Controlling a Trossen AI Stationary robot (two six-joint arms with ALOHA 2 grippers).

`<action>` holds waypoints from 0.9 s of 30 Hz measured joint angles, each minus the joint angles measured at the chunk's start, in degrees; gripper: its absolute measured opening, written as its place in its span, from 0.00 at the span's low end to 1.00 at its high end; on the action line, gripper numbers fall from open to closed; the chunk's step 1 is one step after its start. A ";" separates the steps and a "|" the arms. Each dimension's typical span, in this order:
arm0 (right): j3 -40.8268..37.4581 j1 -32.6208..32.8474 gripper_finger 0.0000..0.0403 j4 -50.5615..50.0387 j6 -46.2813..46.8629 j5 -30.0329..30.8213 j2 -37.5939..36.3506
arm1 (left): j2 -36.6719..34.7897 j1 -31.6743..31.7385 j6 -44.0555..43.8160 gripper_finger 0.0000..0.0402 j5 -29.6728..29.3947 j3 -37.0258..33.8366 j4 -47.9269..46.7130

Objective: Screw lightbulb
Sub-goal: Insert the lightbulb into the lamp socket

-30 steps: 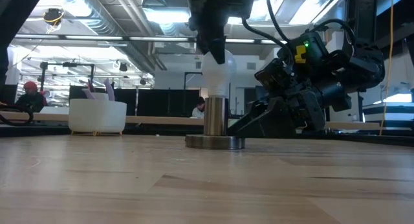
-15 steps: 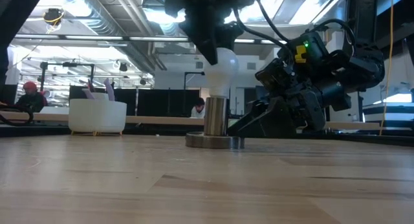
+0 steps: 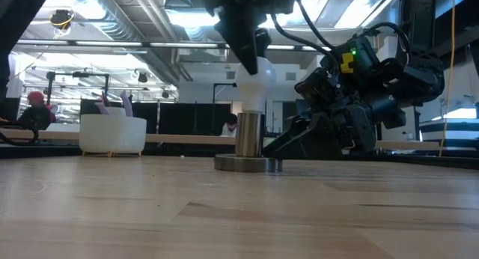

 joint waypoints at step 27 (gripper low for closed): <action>0.01 0.09 0.62 -0.04 0.46 0.92 0.02 | -3.16 0.11 -28.65 0.89 -3.38 4.87 -2.99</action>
